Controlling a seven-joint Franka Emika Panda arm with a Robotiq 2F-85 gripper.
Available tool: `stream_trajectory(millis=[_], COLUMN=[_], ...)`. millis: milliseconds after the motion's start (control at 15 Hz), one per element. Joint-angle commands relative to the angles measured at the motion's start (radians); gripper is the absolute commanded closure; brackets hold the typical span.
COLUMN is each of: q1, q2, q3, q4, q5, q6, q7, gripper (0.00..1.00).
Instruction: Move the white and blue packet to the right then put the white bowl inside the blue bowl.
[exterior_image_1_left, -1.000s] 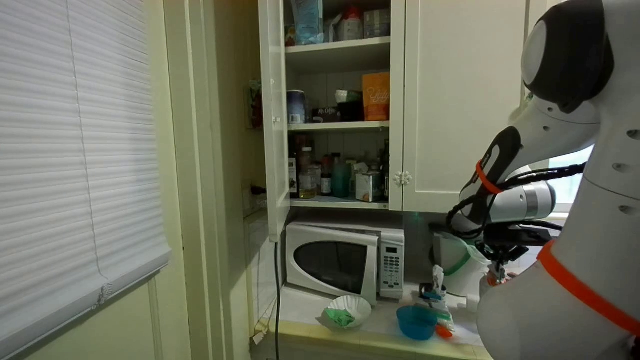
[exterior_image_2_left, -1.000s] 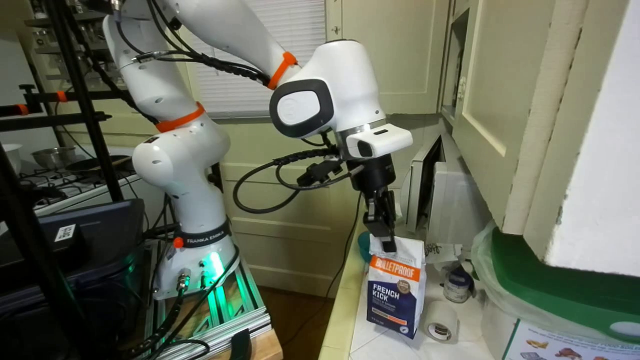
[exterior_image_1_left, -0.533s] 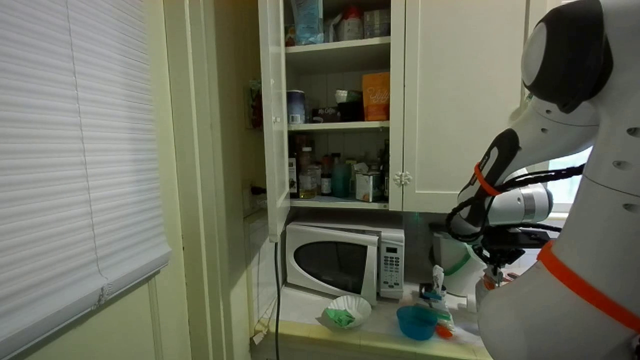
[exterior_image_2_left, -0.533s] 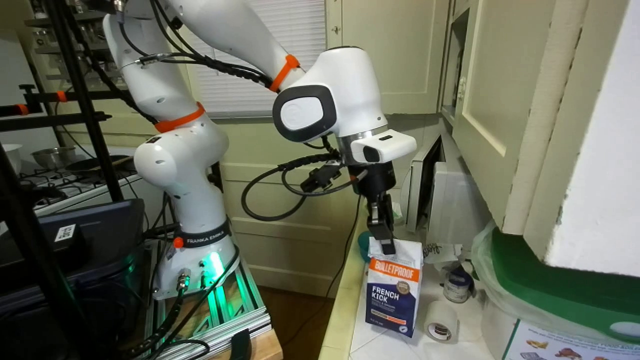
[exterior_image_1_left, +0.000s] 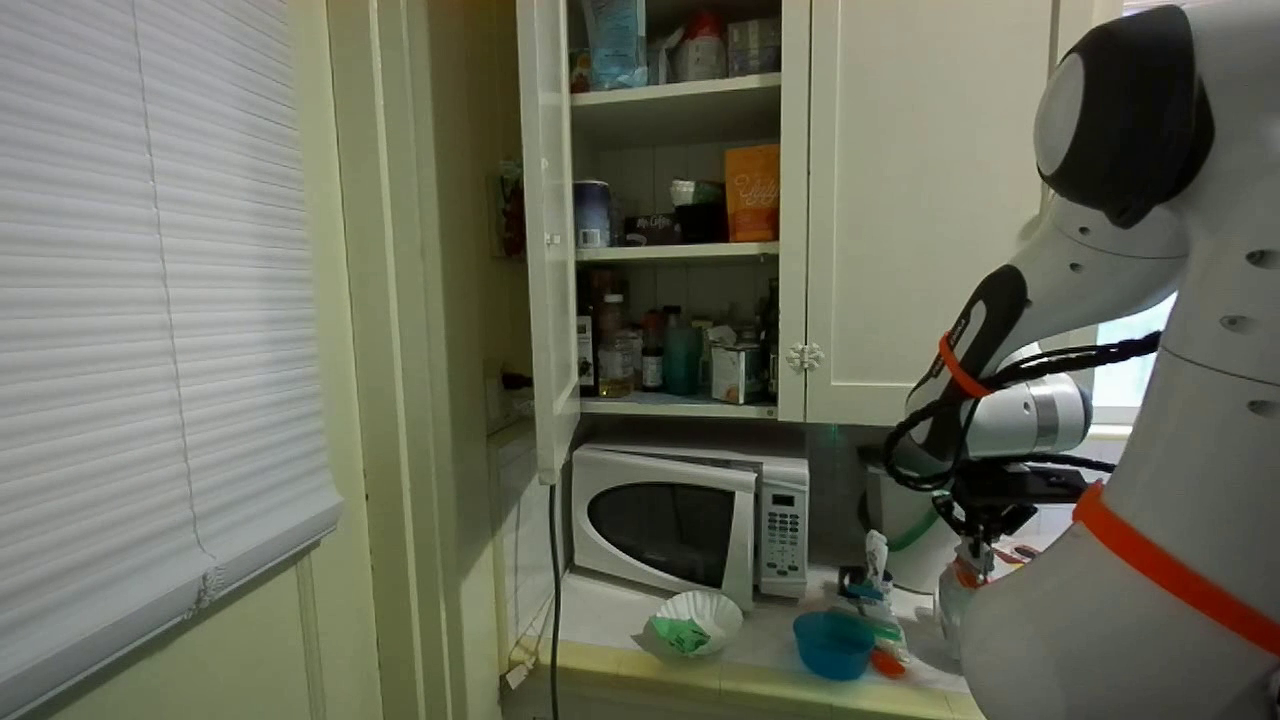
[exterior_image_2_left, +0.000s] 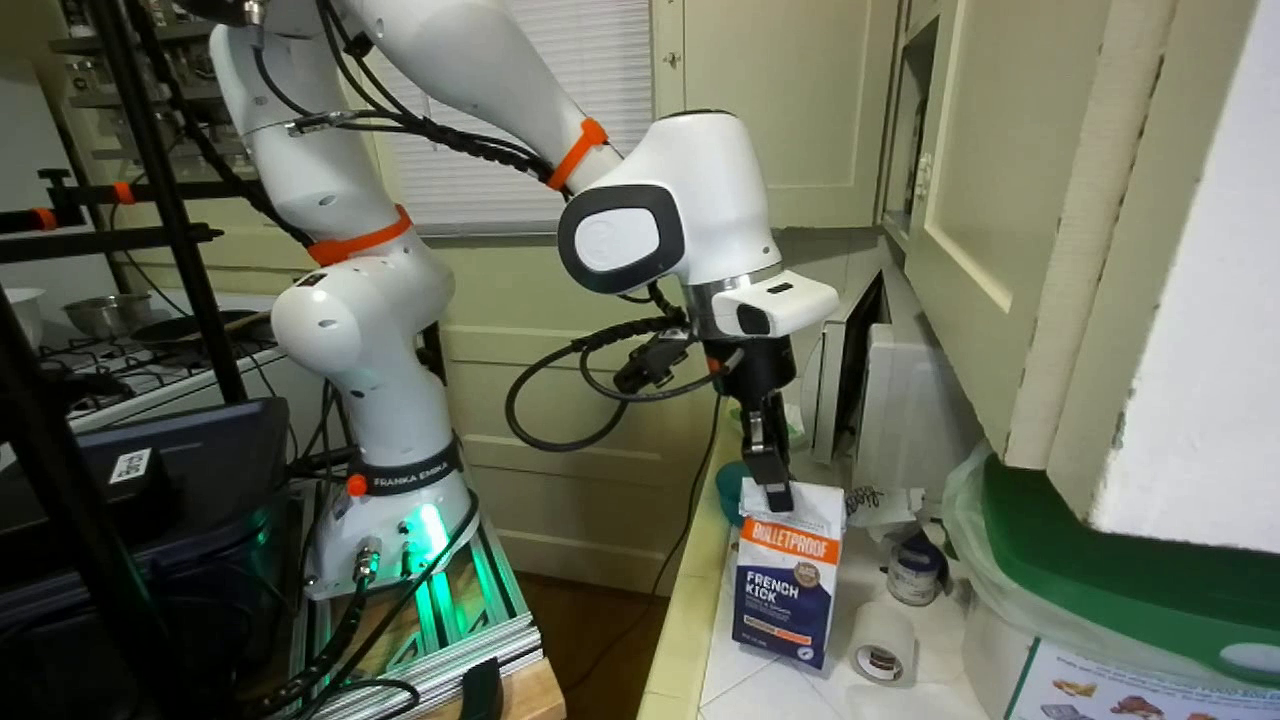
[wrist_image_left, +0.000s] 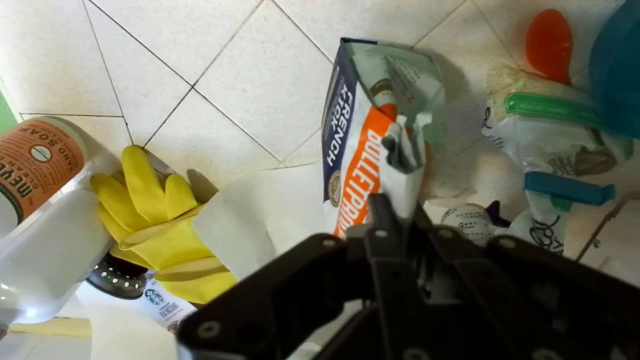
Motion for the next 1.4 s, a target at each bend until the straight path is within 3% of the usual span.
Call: stream_trajectory(millis=[0,400,533,1000,1333], q1=[0.023,0.026,0.032,0.067,0.122], q2=[0.028,-0.015,-0.051,-0.172,-0.205], q3=[-0.025,-0.044,-0.054,-0.027,0.047], q4=[0.02,0.017,0.001,-0.035,-0.01], q5=[0.016,0.026,0.047,0.105,0.108], q6=[0.028,0.029,0.023,-0.063,-0.175], q7=[-0.014,-0.032,-0.045,-0.029,0.018], gripper=[0.57,0.12,0.0,0.0,0.0])
